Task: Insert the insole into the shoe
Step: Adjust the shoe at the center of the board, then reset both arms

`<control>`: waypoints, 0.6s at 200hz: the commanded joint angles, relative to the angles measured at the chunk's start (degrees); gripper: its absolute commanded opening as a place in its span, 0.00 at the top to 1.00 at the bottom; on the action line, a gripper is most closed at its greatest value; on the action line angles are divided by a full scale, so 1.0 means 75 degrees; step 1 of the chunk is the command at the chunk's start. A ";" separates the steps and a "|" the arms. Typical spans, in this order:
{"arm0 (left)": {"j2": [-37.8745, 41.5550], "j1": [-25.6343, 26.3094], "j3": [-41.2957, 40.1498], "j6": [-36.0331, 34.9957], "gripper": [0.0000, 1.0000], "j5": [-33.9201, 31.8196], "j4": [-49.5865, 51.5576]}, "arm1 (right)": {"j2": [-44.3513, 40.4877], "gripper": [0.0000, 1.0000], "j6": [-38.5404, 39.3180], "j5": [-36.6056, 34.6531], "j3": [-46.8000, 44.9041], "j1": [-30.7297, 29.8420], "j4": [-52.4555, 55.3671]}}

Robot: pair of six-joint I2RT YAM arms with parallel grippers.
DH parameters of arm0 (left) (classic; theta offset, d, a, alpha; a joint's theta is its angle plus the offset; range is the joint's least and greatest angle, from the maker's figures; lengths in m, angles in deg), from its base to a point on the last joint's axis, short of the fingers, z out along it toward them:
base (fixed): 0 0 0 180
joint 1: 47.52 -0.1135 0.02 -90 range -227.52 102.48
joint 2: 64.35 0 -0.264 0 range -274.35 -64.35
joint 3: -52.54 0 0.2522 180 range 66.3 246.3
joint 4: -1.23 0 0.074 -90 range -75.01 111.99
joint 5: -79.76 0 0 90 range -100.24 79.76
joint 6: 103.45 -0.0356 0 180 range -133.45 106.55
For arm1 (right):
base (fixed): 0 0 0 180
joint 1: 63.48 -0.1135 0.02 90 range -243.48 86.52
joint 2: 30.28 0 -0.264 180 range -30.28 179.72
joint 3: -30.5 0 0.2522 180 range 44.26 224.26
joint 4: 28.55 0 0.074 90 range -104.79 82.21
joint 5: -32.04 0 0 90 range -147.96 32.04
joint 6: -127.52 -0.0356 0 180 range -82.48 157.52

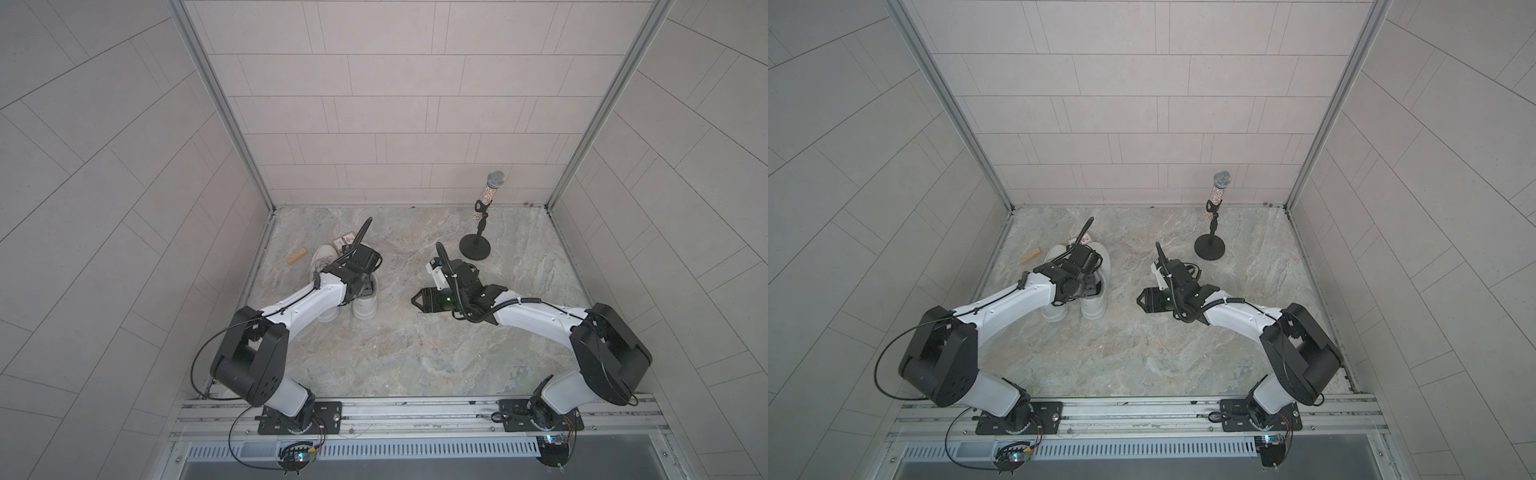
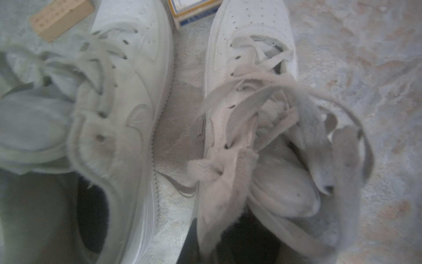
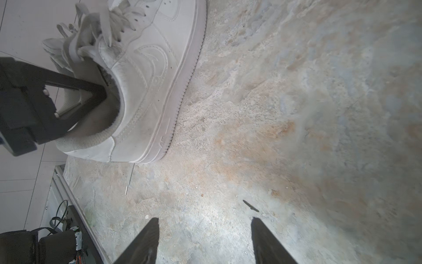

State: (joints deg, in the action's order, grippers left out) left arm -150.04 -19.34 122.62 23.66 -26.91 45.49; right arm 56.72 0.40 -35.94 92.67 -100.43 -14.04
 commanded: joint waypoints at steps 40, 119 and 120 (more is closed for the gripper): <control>0.0251 -0.0033 0.0055 -0.0058 0.85 -0.0356 -0.0126 | -0.0588 0.36 0.0122 -0.0190 -0.0321 0.0024 0.0196; 0.1120 -0.0085 0.0757 -0.0872 0.00 0.0116 0.0323 | -0.2066 0.00 0.0697 -0.1381 -0.0274 0.1063 0.1371; 0.1128 -0.0082 0.0778 -0.0894 0.00 0.0097 0.0302 | -0.2087 0.00 0.0708 -0.1420 -0.0264 0.1096 0.1397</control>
State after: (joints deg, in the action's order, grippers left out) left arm -146.20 -19.75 124.23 20.49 -25.73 48.72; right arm 46.14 3.09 -40.20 90.50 -96.47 -8.57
